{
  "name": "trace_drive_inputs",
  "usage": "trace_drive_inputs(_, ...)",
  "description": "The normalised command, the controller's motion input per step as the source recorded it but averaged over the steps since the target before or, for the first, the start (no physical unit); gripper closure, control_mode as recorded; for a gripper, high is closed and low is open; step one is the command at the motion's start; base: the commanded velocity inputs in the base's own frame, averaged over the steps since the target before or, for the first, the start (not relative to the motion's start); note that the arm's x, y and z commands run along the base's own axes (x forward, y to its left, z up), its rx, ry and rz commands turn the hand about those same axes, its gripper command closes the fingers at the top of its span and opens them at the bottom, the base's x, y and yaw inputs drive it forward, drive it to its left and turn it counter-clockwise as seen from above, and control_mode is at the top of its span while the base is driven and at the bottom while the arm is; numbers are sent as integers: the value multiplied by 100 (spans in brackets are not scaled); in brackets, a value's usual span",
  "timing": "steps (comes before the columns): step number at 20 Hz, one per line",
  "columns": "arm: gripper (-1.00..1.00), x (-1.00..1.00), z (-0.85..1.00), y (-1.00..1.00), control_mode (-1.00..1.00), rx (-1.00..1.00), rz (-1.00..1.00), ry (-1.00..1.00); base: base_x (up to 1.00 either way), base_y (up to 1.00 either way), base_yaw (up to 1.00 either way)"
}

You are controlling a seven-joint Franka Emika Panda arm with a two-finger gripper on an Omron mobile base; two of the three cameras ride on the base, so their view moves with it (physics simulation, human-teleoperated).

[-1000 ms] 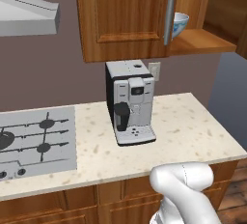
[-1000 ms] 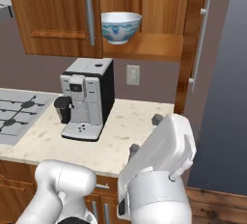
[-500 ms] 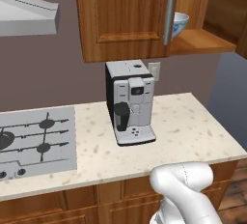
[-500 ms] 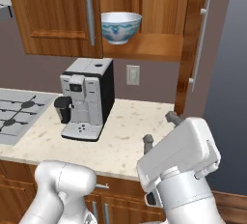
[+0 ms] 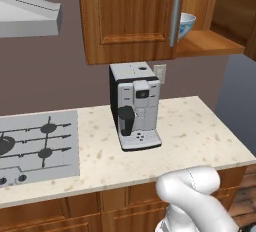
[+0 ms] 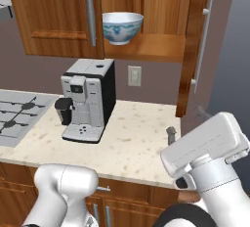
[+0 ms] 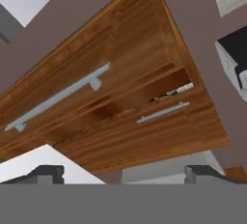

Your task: Pick the mug and place it in the sink. Pick the bowl and place it in the open cabinet and then close the cabinet.

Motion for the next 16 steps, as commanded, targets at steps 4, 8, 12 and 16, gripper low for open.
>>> trace_drive_inputs(4,-100,39,-8,-9,-100,1,13,0,0,0,0)
trace_drive_inputs(8,-100,55,-2,0,-100,0,8,0,0,0,0)
trace_drive_inputs(12,-100,19,-4,-33,-100,0,9,-2,0,0,0)
trace_drive_inputs(16,-100,0,-35,-42,-100,0,9,-1,0,0,0)
